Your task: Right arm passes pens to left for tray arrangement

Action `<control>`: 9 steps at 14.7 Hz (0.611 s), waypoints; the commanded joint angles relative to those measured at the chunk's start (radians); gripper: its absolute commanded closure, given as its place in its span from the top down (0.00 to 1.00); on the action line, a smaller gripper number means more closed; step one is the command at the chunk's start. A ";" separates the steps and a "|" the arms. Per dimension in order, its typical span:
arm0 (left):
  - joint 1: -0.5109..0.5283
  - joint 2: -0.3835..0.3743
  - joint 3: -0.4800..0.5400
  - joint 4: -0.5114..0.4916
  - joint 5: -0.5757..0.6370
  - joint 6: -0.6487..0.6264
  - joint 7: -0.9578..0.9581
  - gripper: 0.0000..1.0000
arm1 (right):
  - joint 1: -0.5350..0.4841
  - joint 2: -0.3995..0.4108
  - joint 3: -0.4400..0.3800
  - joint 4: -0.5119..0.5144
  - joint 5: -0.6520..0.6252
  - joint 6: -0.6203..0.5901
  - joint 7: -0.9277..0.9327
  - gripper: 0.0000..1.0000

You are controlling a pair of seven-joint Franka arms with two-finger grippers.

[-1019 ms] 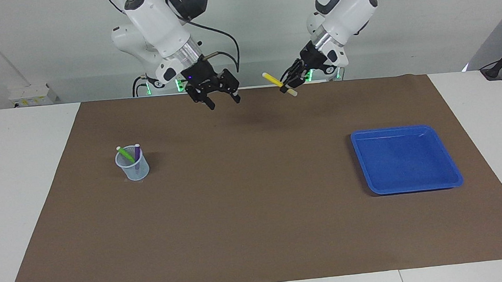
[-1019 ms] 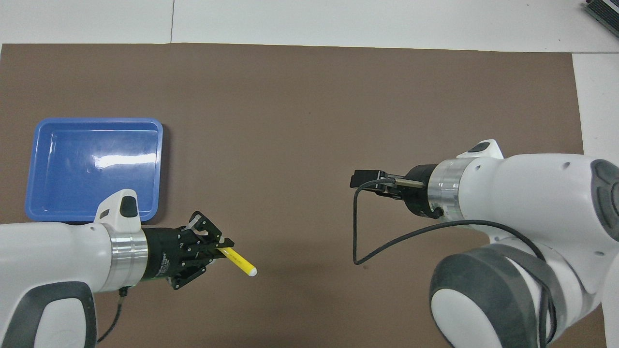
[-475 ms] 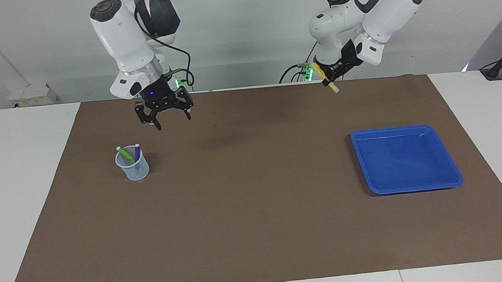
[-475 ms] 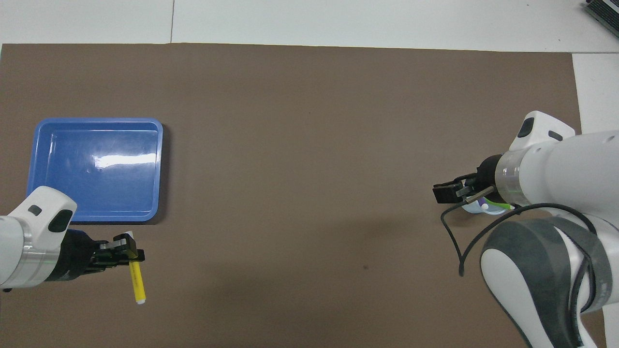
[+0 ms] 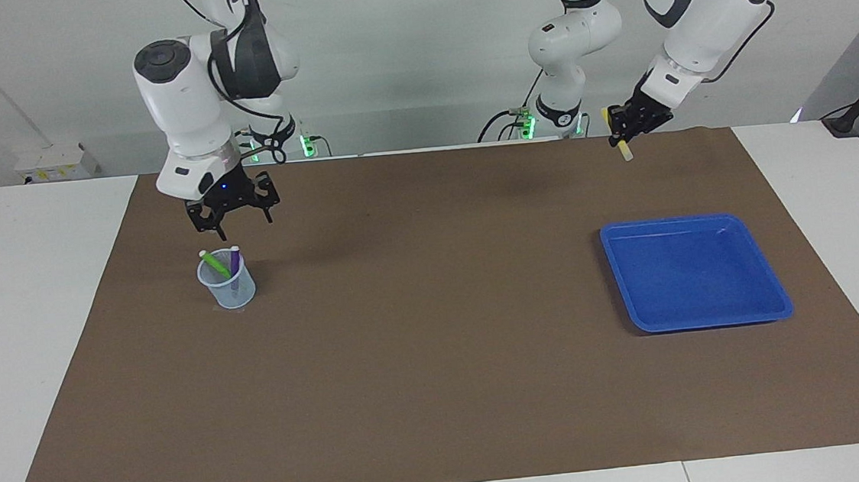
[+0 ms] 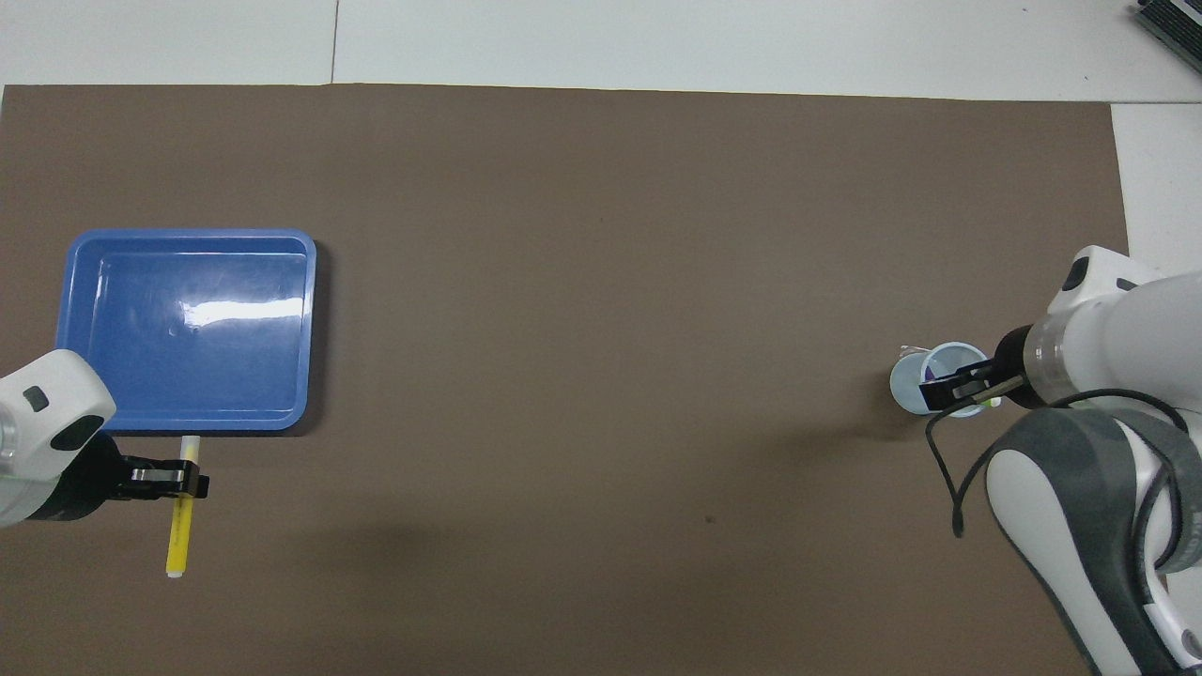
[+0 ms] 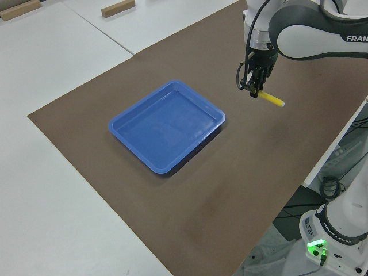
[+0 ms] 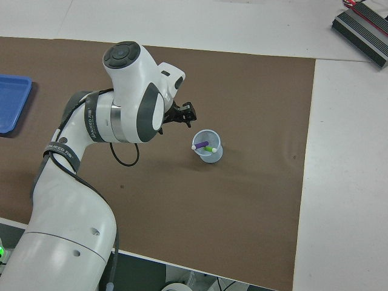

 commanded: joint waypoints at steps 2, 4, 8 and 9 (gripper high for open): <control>0.029 0.133 -0.009 0.053 0.070 0.080 0.074 0.00 | -0.026 0.035 0.017 -0.032 -0.020 0.027 0.123 0.62; 0.031 0.211 -0.009 0.059 0.104 0.161 0.072 0.00 | -0.014 0.077 0.017 -0.032 -0.020 0.045 0.237 0.58; 0.034 0.326 -0.009 0.059 0.155 0.305 0.068 0.00 | -0.013 0.120 0.017 -0.031 -0.020 0.076 0.368 0.45; 0.035 0.342 -0.009 0.059 0.155 0.327 0.068 0.00 | -0.013 0.129 0.017 -0.028 -0.020 0.076 0.400 0.43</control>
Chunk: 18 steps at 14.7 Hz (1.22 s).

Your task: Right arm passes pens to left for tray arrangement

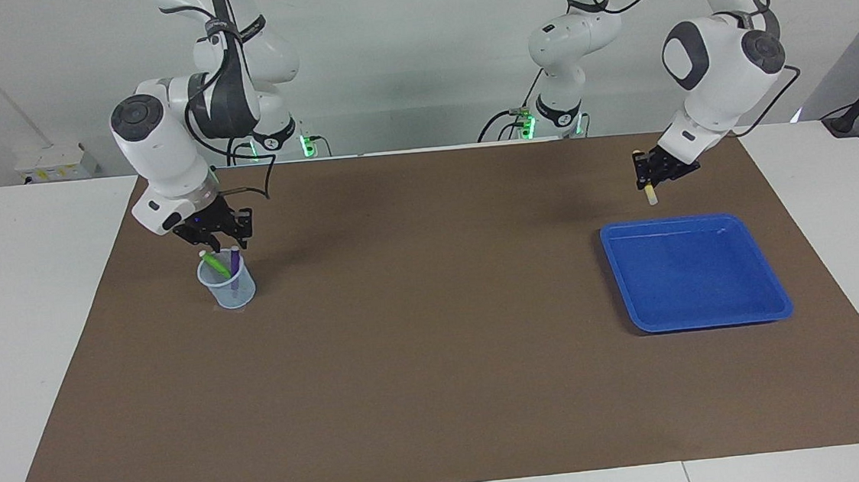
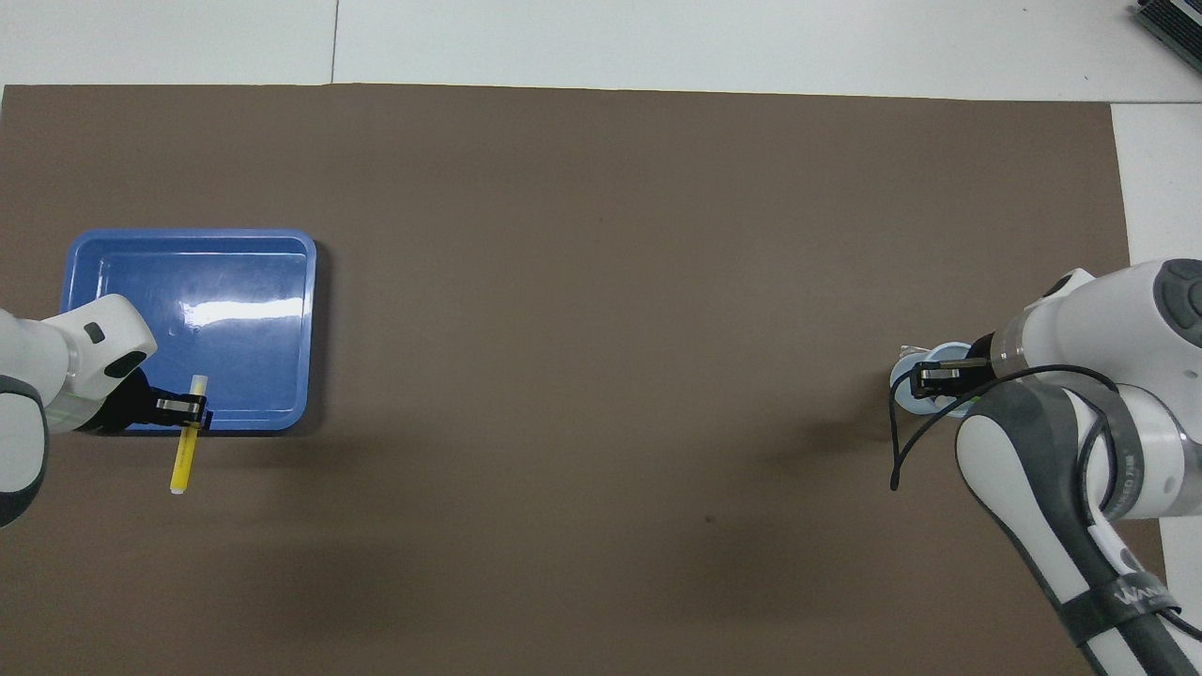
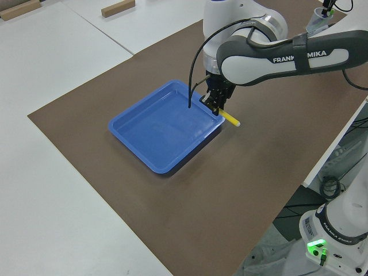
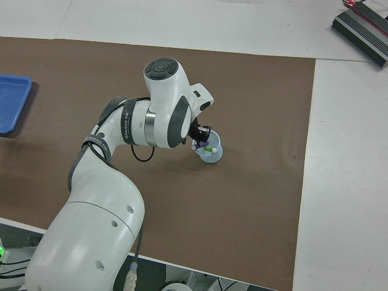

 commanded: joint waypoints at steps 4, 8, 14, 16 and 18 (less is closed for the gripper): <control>0.006 0.166 -0.007 0.090 0.030 0.108 -0.038 0.00 | -0.007 0.033 0.006 0.001 -0.029 0.011 0.094 0.42; -0.038 0.265 -0.009 0.123 0.083 0.206 -0.187 0.00 | -0.009 0.033 0.006 0.002 -0.064 0.002 0.090 0.32; -0.043 0.325 -0.011 0.114 0.086 0.310 -0.229 0.00 | -0.013 0.033 0.007 0.005 -0.087 -0.007 0.079 0.20; -0.041 0.351 -0.009 0.120 0.085 0.341 -0.230 0.00 | -0.012 0.030 0.007 0.002 -0.087 -0.010 0.079 0.20; -0.043 0.363 -0.009 0.137 0.085 0.341 -0.252 0.00 | -0.015 0.027 0.007 -0.004 -0.087 -0.010 0.074 0.19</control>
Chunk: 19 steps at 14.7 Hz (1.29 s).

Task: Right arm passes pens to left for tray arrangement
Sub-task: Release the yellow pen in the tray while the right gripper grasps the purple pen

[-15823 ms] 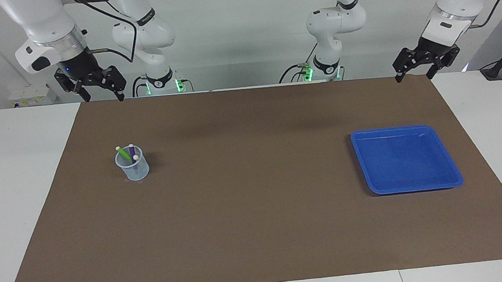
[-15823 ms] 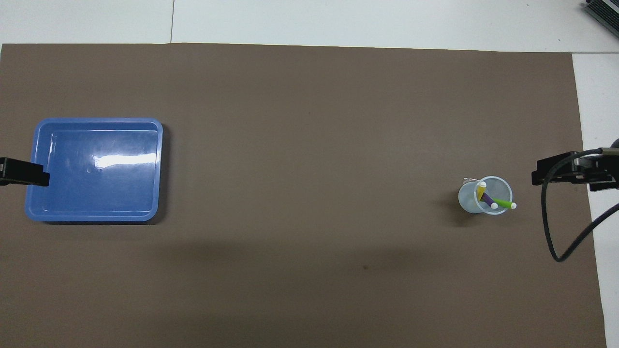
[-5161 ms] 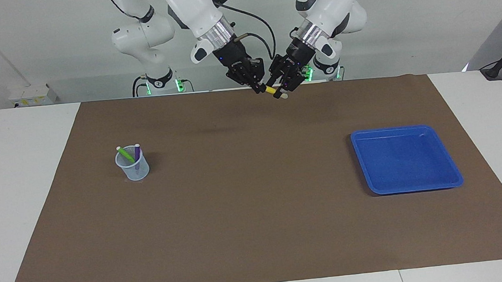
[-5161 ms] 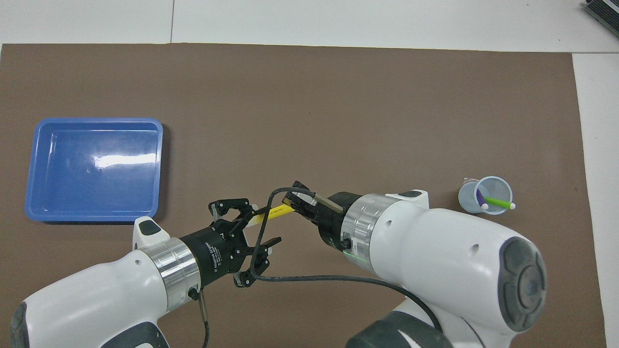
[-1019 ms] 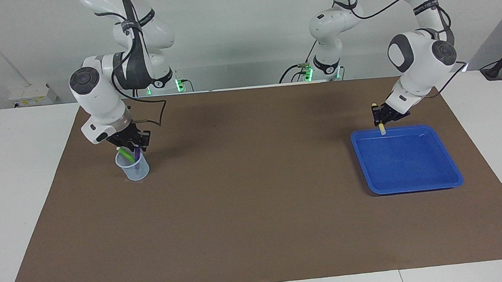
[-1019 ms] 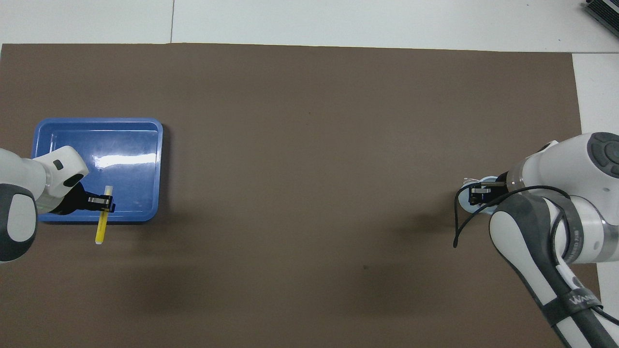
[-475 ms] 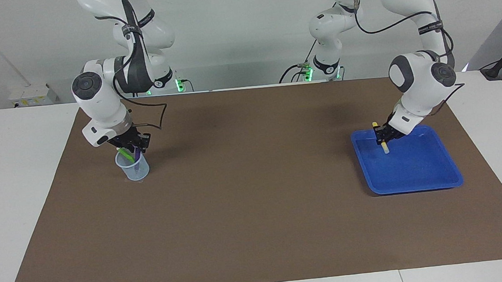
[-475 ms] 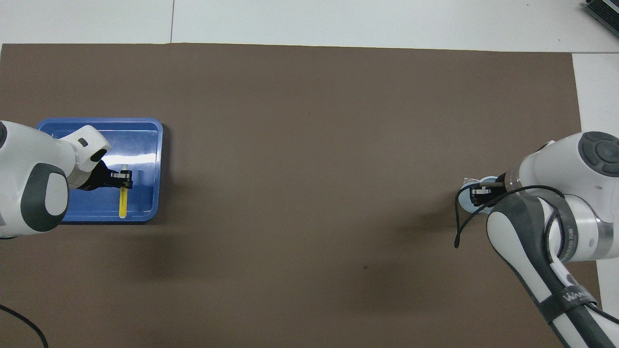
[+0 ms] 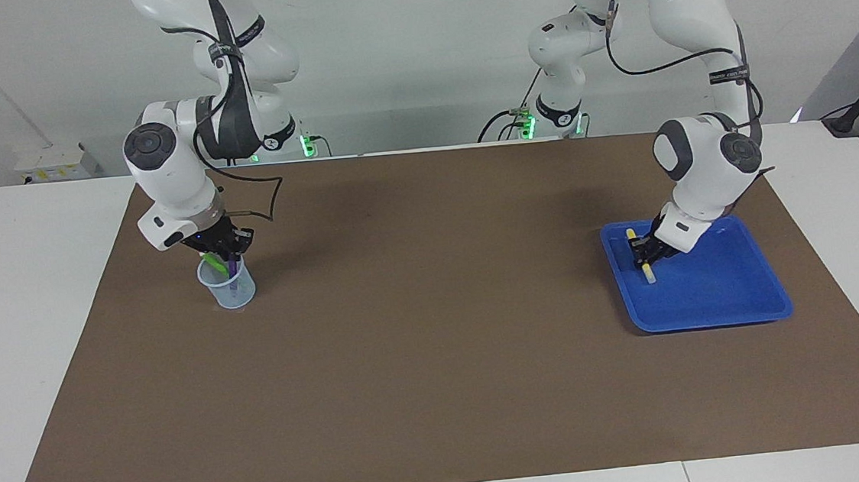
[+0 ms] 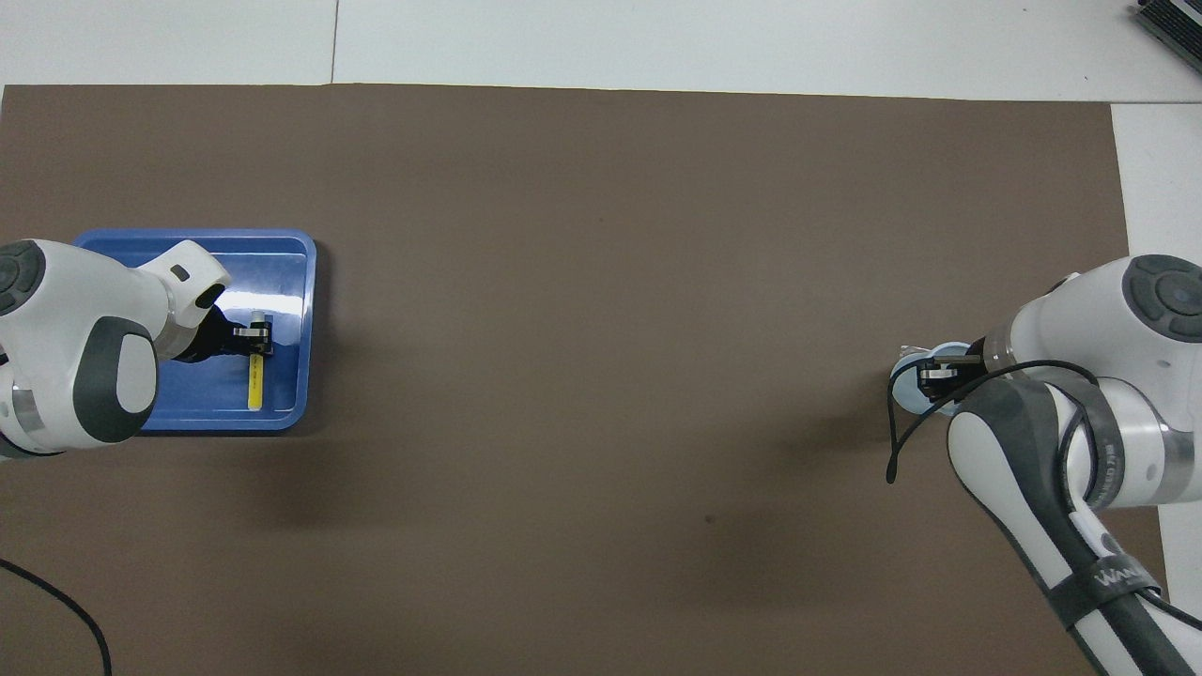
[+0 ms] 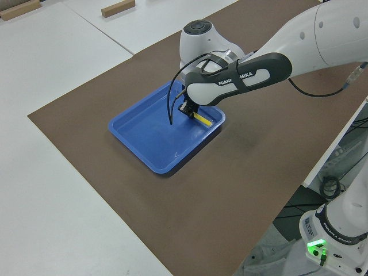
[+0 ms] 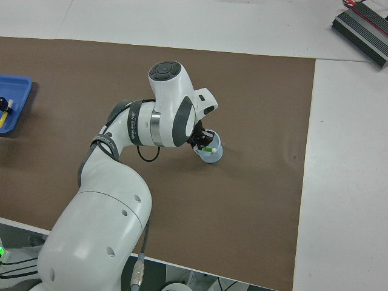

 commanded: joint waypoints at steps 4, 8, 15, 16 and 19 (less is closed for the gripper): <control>-0.013 0.061 0.005 0.063 0.028 0.024 -0.048 0.00 | -0.020 -0.001 0.010 0.001 -0.021 -0.014 -0.120 0.00; -0.022 0.061 0.004 0.063 0.097 0.015 -0.048 0.49 | -0.026 0.005 0.009 0.085 -0.021 -0.080 -0.215 0.00; -0.029 0.058 0.002 0.070 0.092 -0.019 -0.053 0.75 | -0.014 0.000 0.012 0.329 -0.012 -0.345 -0.308 0.00; -0.029 0.055 0.001 0.080 0.088 -0.048 -0.053 0.75 | -0.011 0.000 0.015 0.372 -0.003 -0.391 -0.309 0.00; -0.022 0.040 -0.002 0.127 0.084 -0.159 -0.051 0.77 | -0.010 -0.001 0.019 0.461 0.093 -0.485 -0.309 0.00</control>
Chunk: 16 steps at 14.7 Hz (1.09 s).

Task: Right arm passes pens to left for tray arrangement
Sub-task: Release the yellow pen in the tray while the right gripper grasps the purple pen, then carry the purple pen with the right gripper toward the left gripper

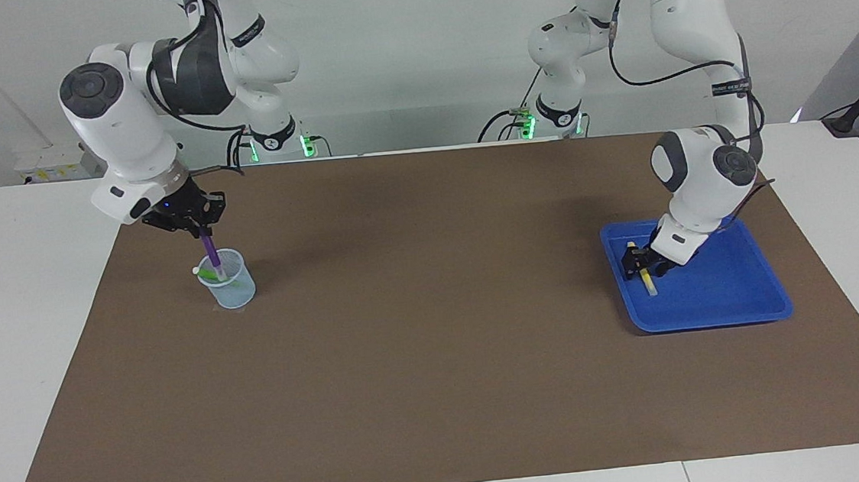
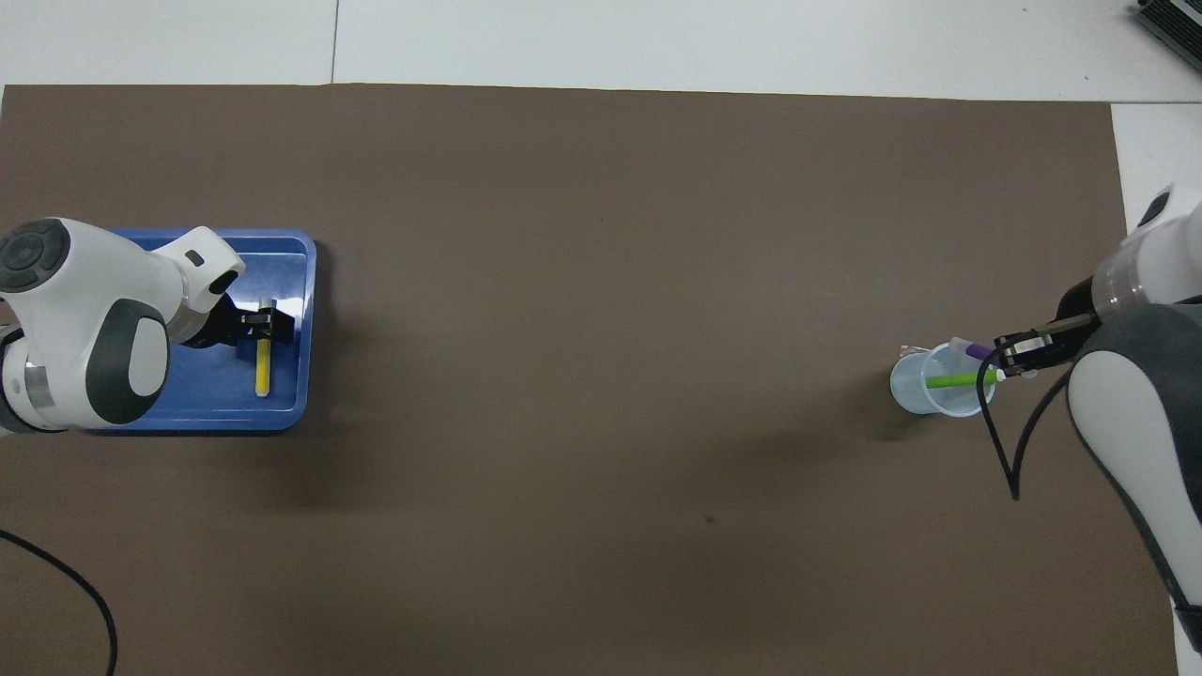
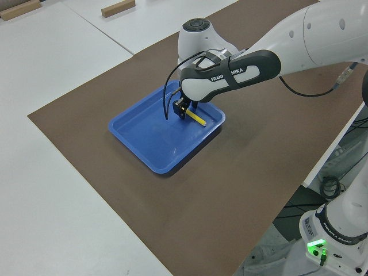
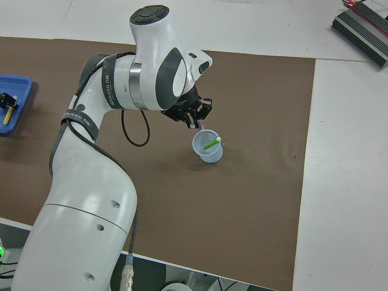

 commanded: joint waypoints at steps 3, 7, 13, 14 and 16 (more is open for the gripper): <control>-0.010 -0.020 0.005 0.133 0.016 -0.234 -0.023 0.78 | -0.008 0.001 0.004 0.072 0.241 -0.072 -0.010 0.00; -0.008 -0.051 0.008 0.235 -0.087 -0.399 -0.090 0.81 | -0.005 0.001 0.004 0.064 0.435 -0.070 0.118 0.00; -0.004 -0.173 0.005 0.292 -0.347 -0.554 -0.550 0.81 | 0.154 0.000 0.006 0.049 0.609 0.073 0.400 0.00; -0.004 -0.195 0.005 0.290 -0.392 -0.569 -0.639 0.81 | 0.193 0.000 0.006 0.041 0.623 0.116 0.458 0.00; -0.008 -0.242 0.005 0.278 -0.495 -0.569 -0.865 0.81 | 0.268 -0.002 0.006 0.032 0.651 0.201 0.564 0.00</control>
